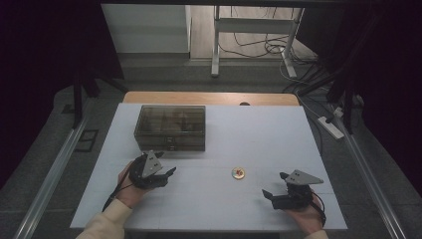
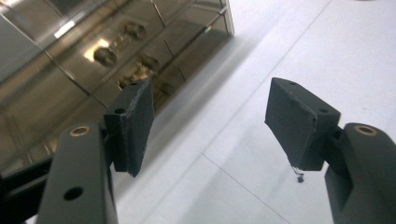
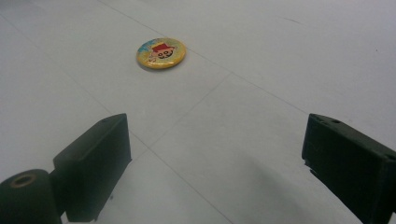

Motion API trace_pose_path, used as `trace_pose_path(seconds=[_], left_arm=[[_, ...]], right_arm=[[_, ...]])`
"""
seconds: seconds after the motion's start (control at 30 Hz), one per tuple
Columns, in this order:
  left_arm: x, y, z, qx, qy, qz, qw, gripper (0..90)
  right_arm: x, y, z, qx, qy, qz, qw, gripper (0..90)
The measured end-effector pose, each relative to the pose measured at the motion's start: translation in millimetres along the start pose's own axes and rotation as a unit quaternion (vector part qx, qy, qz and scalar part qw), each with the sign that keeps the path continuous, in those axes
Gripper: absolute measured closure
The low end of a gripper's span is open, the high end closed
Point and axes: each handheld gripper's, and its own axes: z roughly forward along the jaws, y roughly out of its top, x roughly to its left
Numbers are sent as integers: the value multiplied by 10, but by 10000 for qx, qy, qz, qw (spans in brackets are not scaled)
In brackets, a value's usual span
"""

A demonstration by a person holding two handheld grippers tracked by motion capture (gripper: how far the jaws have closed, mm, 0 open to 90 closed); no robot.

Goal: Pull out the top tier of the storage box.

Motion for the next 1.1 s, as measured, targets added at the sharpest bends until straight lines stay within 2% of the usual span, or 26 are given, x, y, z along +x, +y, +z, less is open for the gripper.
trace_pose_path(seconds=[0.1,0.23,0.43,0.73,0.9,0.97,1.03,1.1], left_arm=[[-8,-40,-36,14,-173,-169,9997,315],[5,-70,-68,45,-276,-332,9991,308],[3,-100,-101,42,-325,-479,9983,292],[36,-109,-87,159,-571,-819,9949,265],[56,-114,-82,216,-560,-865,9944,256],[70,-110,-88,177,-634,-956,9932,250],[82,-104,-96,163,-618,-985,9931,246],[99,-103,-104,147,-606,-1028,9927,242]], right_arm=[[11,8,1,-35,26,-27,10000,78],[24,16,10,-52,35,-43,10000,78],[51,49,28,-85,72,-81,9999,78],[73,88,49,-115,86,-119,9998,78],[73,120,63,-139,89,-101,9998,78],[78,154,65,-249,216,60,9994,79],[97,217,57,-414,365,219,9982,78],[130,258,62,-431,402,164,9981,79]])
